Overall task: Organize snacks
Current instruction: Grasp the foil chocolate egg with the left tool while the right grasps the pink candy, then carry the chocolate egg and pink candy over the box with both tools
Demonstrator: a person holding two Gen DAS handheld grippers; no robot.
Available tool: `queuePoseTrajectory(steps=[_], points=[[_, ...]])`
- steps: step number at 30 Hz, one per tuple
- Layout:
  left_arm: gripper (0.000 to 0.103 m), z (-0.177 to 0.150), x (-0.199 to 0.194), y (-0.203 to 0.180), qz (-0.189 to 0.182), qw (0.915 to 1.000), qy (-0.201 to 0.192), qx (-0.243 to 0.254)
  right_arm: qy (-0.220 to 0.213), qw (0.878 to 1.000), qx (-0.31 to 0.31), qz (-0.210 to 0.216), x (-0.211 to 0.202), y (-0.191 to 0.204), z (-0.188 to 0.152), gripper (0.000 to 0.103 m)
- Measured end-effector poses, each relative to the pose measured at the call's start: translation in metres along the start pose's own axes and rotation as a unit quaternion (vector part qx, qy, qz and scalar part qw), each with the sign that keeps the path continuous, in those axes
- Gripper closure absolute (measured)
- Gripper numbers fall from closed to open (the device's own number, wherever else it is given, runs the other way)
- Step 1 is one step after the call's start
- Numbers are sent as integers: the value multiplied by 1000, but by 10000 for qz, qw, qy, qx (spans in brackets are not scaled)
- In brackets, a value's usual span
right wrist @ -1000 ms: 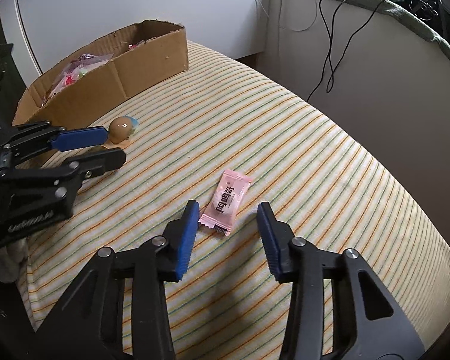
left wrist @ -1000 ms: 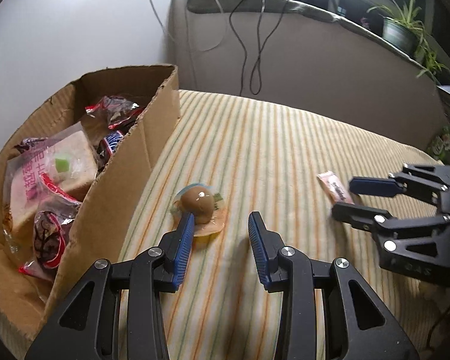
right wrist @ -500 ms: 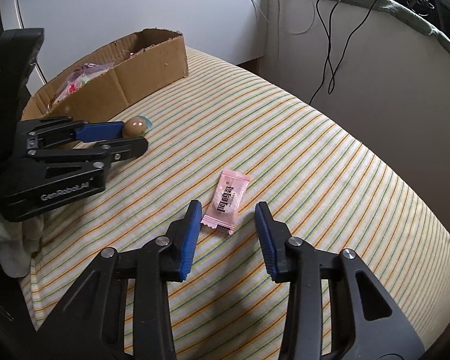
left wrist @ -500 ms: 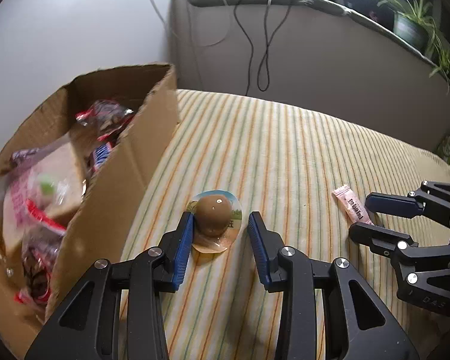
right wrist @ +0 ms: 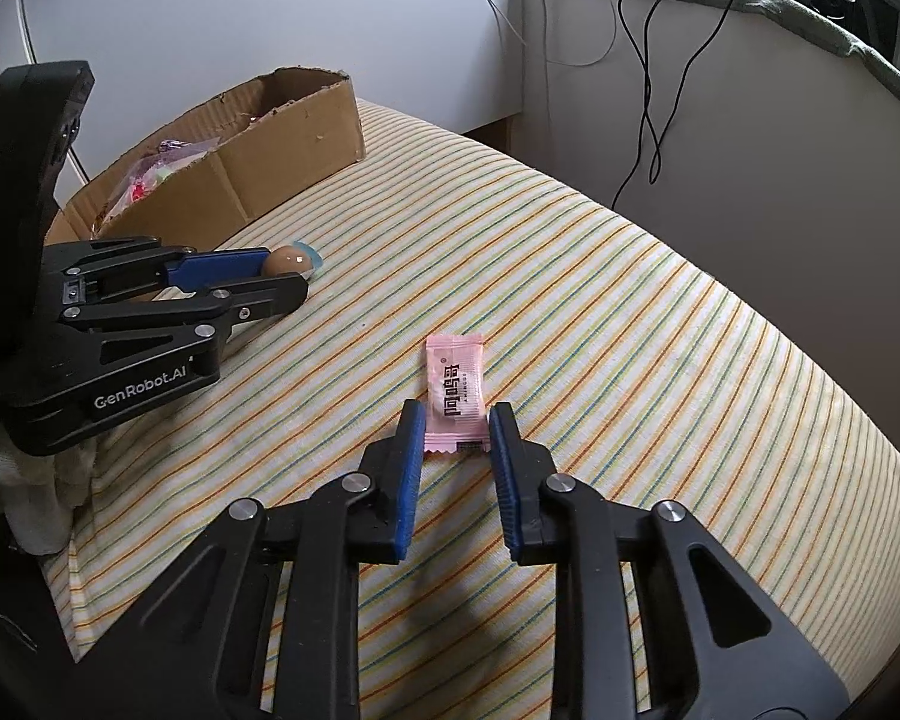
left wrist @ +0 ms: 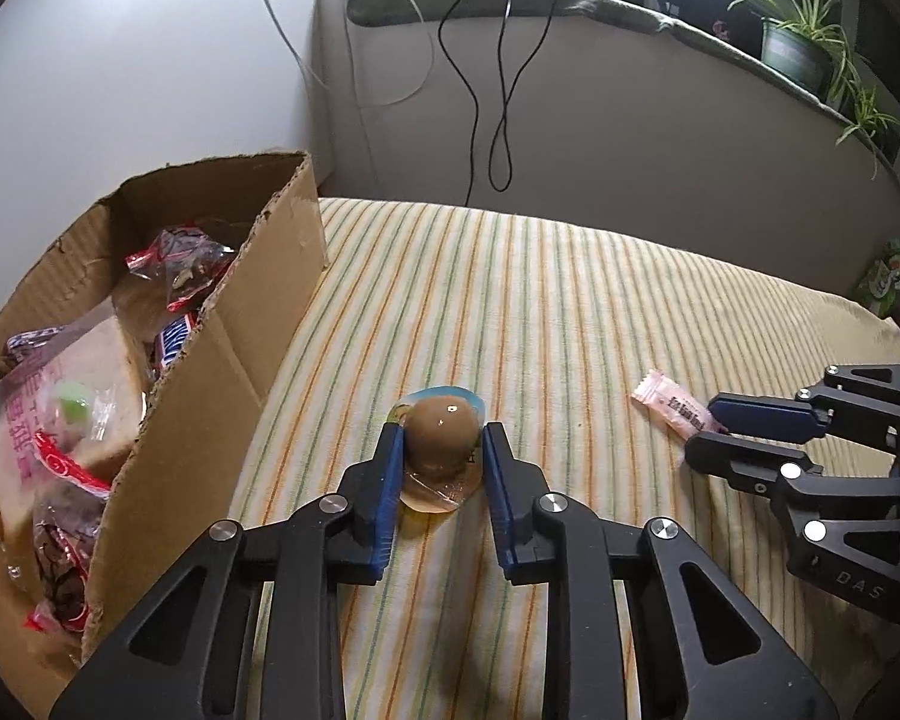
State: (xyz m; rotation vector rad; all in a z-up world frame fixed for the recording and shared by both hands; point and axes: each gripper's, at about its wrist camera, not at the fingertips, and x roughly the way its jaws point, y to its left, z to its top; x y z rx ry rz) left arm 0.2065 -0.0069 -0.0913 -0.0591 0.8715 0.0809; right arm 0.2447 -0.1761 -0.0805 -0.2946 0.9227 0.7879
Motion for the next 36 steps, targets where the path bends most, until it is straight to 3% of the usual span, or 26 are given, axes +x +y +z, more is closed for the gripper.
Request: queuePoseTrajectory(steps=[19,28,36], points=[[79,-6,-61,3,-407,9977,-545,51,-221,9990,211,-325,-36,16,4,80],[79,-12,-102,29,-435,9949,-907,-70,-446,9981,92,-404,-63,45,18,80],[79,-16,-125,60,-388,9927,-1116,-225,-600,9977,32,-316,-63,74,48,80]])
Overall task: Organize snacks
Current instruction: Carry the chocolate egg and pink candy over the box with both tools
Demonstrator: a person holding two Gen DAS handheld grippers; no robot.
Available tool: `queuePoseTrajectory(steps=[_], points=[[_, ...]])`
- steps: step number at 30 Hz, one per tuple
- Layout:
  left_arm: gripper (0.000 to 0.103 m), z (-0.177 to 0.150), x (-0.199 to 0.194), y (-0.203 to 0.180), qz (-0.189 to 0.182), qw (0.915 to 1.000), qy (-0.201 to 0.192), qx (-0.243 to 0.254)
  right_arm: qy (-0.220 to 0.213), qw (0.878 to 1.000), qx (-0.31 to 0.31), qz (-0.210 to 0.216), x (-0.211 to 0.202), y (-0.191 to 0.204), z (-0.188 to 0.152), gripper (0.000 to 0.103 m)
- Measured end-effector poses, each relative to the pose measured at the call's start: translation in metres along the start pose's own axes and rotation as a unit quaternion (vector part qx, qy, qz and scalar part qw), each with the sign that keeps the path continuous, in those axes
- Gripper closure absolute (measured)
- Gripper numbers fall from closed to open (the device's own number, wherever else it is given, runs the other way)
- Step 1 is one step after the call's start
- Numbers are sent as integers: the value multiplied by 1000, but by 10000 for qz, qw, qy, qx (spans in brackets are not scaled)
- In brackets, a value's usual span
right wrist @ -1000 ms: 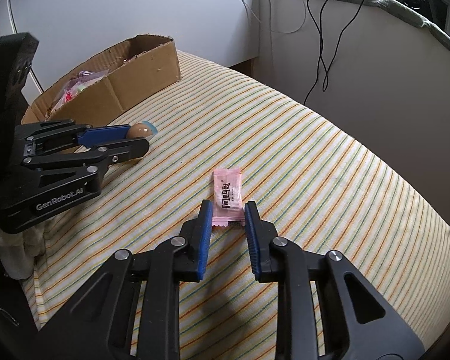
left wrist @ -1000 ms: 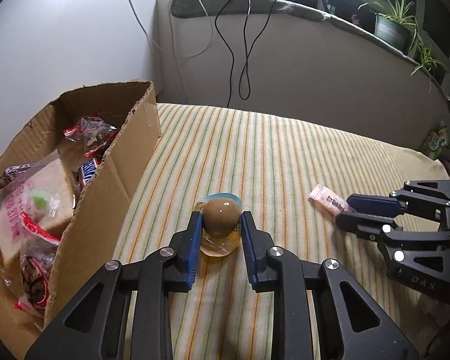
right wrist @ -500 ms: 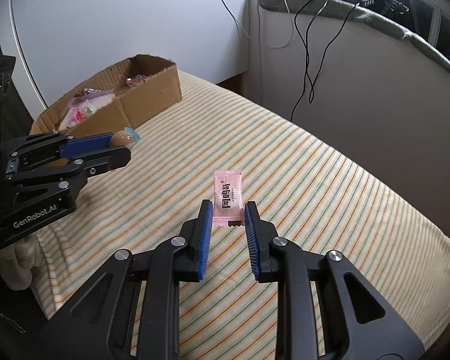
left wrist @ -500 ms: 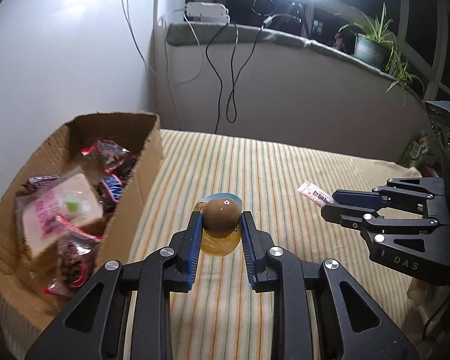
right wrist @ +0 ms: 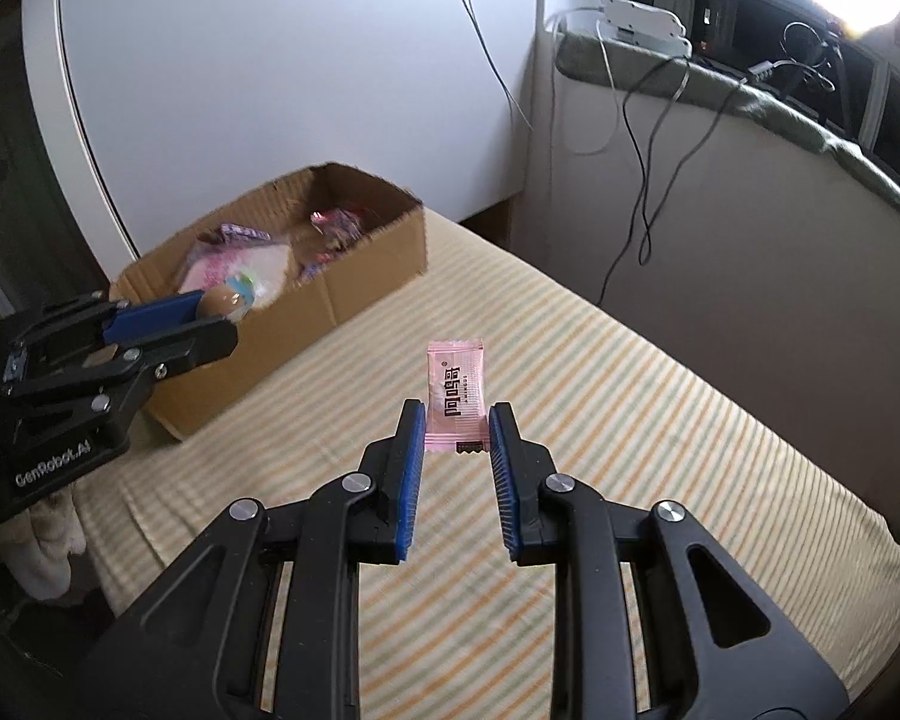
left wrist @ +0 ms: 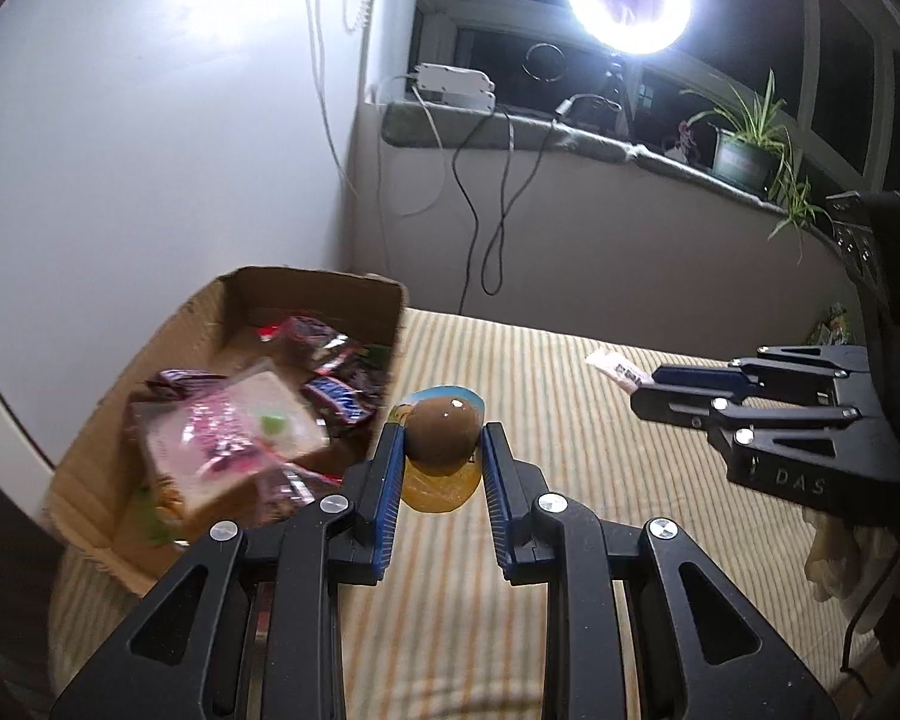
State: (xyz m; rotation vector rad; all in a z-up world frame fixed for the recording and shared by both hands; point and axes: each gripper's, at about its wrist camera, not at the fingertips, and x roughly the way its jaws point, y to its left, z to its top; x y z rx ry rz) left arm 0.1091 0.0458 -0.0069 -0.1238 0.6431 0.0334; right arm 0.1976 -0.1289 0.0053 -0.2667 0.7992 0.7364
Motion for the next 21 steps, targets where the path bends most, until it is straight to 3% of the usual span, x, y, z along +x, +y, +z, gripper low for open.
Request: queuePoseTrajectory(steps=[21], points=[[79,-3,-32,99,494,9971,-223,-539,-106,9981,-482,359,54,82,78,80]])
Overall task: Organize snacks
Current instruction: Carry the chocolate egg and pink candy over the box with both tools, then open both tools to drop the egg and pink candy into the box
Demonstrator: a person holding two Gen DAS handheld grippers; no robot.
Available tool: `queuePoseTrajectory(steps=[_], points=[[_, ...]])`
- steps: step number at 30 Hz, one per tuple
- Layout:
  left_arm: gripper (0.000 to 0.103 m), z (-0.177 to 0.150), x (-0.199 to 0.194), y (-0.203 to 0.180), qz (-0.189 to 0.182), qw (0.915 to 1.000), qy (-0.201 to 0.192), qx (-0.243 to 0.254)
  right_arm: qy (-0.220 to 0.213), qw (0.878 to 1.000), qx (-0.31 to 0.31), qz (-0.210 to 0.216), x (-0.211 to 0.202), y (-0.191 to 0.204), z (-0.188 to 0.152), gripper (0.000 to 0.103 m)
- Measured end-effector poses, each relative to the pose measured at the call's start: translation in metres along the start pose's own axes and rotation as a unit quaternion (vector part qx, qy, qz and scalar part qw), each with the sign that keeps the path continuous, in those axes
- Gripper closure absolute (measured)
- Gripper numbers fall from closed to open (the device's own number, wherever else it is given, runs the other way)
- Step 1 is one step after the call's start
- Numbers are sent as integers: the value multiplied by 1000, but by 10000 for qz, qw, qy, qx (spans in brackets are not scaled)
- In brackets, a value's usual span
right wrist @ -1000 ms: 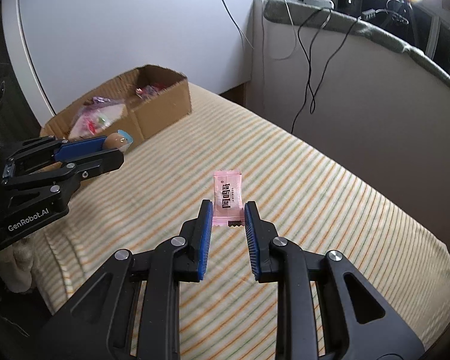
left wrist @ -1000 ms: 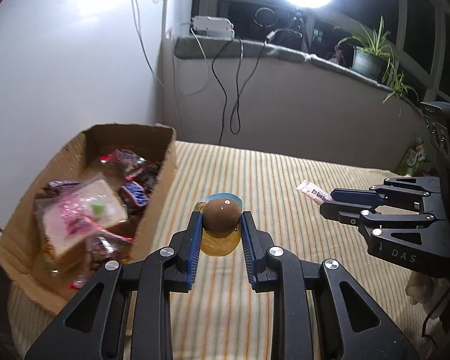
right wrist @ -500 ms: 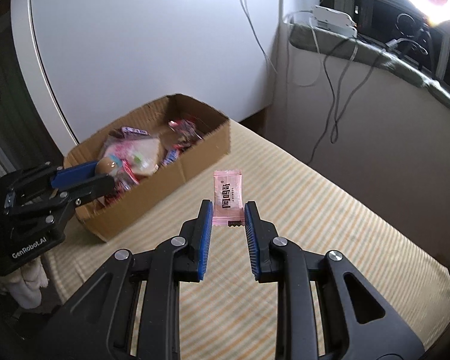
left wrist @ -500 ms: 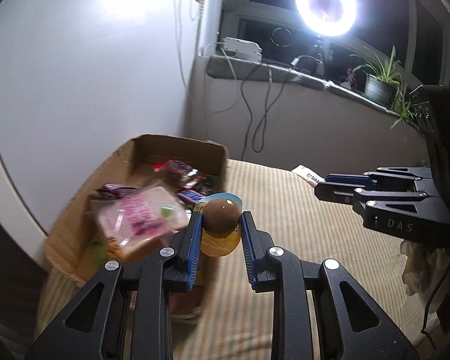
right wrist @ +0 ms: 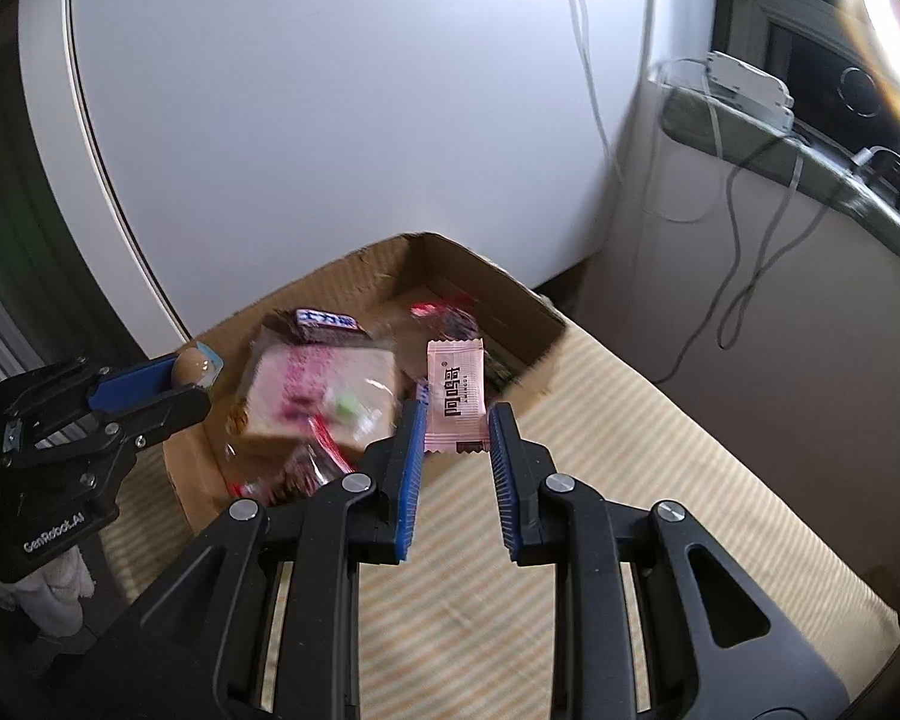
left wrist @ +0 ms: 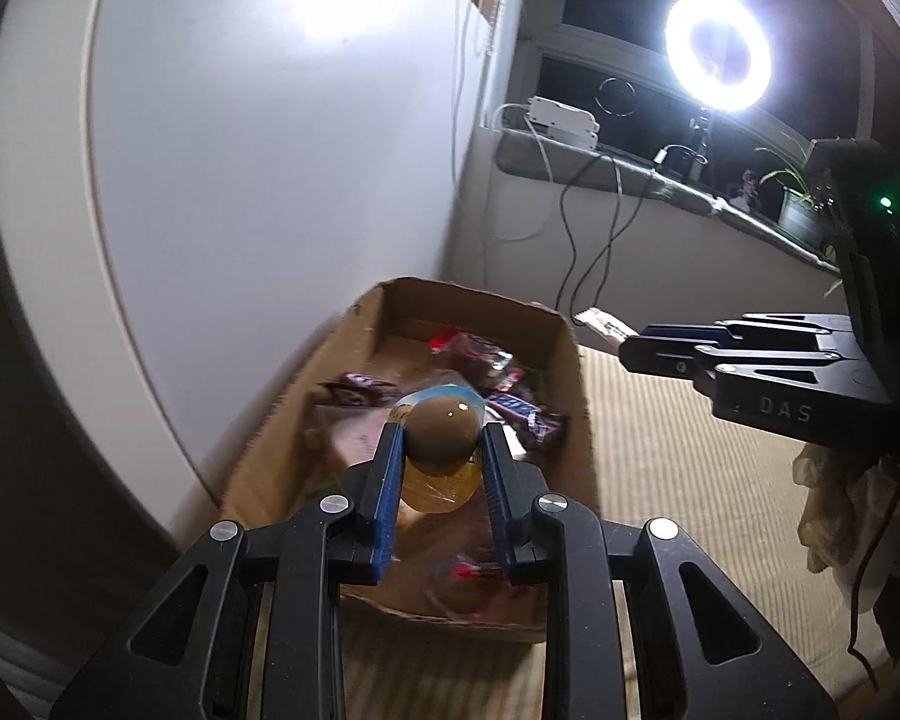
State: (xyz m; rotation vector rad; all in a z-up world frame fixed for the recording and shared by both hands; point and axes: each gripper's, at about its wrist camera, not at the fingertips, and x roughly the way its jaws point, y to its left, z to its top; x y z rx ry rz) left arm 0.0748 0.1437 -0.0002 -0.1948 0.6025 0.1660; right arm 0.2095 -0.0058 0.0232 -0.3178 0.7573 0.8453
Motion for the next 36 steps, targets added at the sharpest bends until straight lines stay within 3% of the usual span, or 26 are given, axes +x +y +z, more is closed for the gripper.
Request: queuePoseTrajectory(steps=[14,33,34,36], points=[[79,2,14,18,43,9999,118,10,177,9994,-207,219,50,26,23,80],[73,2,23,27,162,9996,228,-52,381,9991,-67,175,71,12,24,80],[73,2,22,27,166,9996,229,-49,391,9991,-60,165,71,12,23,80],[69,2,22,27,186,9995,245,-48,396,9991,-59,154,72,11,23,63]])
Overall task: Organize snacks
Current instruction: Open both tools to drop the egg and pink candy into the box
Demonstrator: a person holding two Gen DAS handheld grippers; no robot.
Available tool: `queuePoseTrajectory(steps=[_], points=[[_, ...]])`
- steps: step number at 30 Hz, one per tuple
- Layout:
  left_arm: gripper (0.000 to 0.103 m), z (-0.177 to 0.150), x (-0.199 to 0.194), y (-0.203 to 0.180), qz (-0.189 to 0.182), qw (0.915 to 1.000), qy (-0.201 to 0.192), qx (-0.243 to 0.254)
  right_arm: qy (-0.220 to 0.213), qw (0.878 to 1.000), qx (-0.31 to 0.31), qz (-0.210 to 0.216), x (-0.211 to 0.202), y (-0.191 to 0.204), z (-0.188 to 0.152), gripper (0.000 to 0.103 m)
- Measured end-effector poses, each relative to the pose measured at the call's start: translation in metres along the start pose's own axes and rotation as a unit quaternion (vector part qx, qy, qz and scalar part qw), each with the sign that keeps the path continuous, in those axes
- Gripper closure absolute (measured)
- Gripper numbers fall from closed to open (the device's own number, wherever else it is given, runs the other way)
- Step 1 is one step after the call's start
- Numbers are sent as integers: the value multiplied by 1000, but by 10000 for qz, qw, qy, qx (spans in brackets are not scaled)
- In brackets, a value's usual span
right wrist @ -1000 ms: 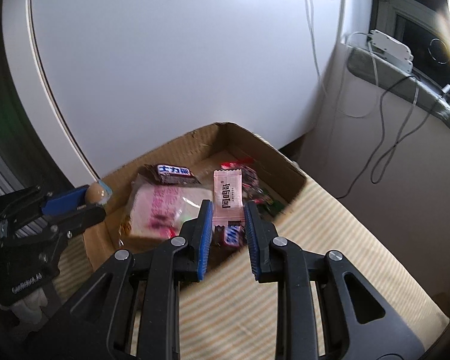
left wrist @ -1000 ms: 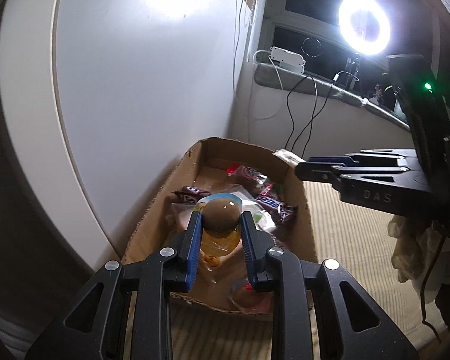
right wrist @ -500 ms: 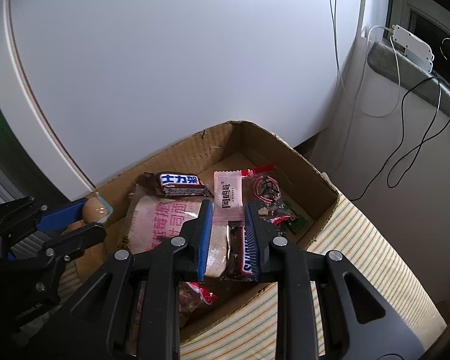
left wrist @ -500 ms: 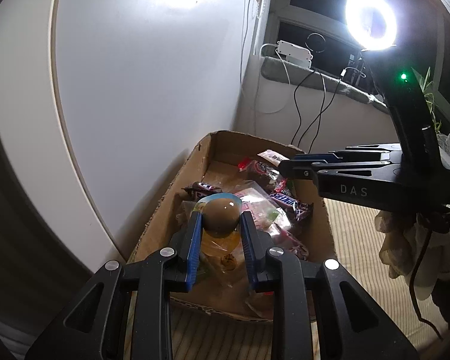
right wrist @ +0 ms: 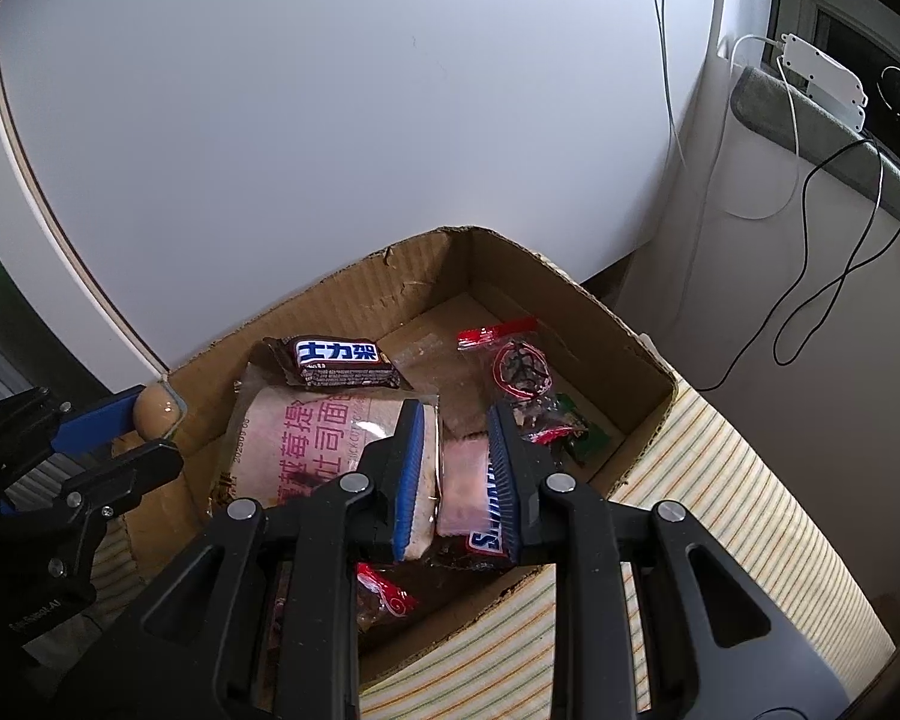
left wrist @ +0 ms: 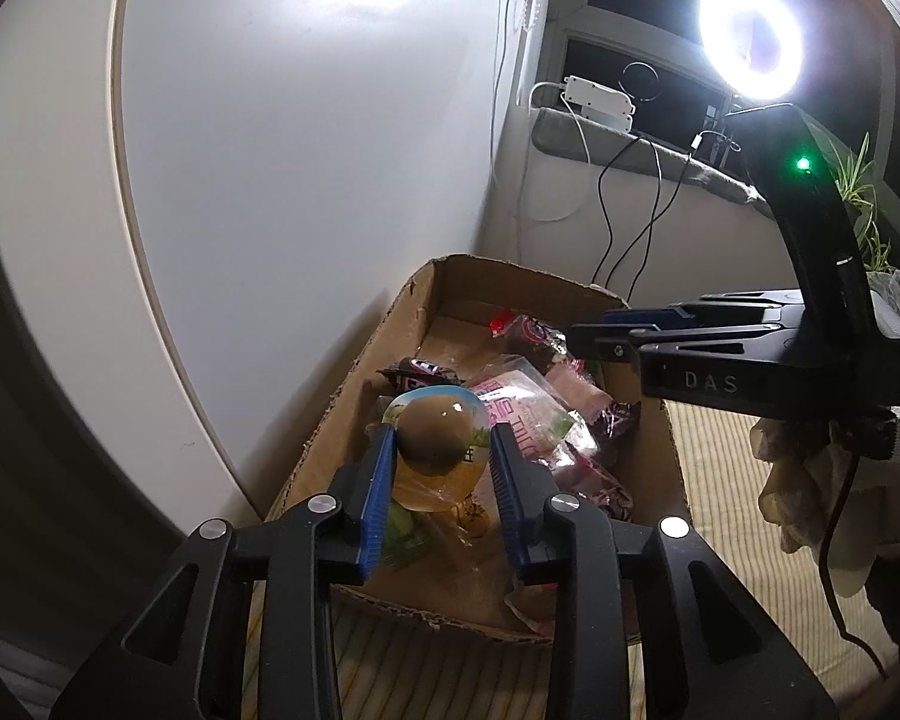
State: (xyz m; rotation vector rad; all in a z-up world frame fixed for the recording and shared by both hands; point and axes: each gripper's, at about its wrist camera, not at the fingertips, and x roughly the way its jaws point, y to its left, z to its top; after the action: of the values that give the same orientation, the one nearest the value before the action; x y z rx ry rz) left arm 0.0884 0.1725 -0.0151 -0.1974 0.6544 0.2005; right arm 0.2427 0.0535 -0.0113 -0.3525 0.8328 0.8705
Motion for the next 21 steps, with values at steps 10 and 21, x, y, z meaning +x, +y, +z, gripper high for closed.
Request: queuePoseTrajectory(steps=[10,21], points=[[40,-1,-2,-3,119,9999,-31,-26,-302,9992,131,-213,-15,-7,1,16],[36,-1,-7,-8,242,9997,-59,20,-401,9985,261,-261,-27,-10,-2,12]])
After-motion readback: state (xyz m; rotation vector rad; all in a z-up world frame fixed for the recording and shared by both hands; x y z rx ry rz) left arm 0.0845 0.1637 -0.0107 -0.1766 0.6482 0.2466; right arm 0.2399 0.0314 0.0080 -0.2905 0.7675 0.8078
